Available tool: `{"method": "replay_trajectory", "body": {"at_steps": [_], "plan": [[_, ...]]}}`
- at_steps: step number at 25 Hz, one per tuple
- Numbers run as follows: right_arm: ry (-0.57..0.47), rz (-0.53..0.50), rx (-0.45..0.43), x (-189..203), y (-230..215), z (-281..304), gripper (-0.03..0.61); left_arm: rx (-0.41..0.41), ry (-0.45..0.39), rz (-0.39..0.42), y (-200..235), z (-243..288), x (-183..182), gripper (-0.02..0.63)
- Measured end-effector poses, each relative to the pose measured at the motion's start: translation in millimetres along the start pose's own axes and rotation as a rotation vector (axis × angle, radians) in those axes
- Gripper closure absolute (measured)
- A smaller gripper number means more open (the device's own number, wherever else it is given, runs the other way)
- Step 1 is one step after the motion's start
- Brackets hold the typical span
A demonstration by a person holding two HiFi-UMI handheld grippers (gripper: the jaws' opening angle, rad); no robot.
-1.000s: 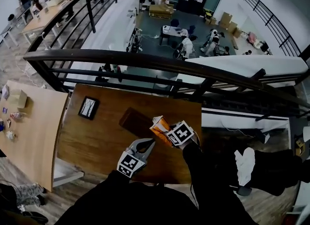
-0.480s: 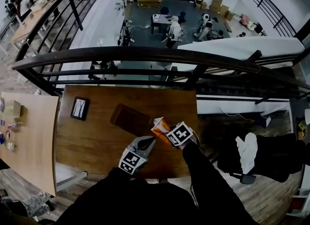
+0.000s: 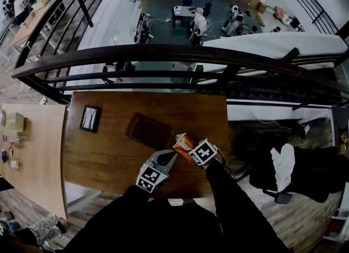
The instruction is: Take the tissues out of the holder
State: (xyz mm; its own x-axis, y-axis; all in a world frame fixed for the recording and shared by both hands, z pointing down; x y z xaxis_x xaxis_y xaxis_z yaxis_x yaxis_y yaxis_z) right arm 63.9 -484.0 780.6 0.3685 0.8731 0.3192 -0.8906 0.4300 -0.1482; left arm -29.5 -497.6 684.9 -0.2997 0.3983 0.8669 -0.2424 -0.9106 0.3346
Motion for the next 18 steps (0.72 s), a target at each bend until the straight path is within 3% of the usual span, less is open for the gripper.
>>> {"method": "replay_trajectory", "body": {"at_steps": [14, 18], "plan": [[0.012, -0.005, -0.011, 5.7, 6.5, 21.7, 0.415, -0.009, 0.020, -0.005, 0.0, -2.9, 7.5, 0.604], [-0.003, -0.015, -0.024, 6.5, 8.4, 25.8, 0.386, -0.015, 0.018, -0.010, 1.4, -6.3, 11.5, 0.605]]}}
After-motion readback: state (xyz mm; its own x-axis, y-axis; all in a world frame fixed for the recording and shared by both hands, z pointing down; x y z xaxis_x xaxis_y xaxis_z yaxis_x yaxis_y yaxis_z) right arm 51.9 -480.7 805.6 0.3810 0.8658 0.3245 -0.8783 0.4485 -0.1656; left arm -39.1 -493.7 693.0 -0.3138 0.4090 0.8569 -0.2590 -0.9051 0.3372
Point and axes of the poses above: the fingertips, and each gripper's own axes: z forward along the fingers, y to its left, x out of its underside, the point moved 2 cm from there along -z, backward along the fingers, and after that the axes turned 7 degrees about -z, right-handed, at the moved point
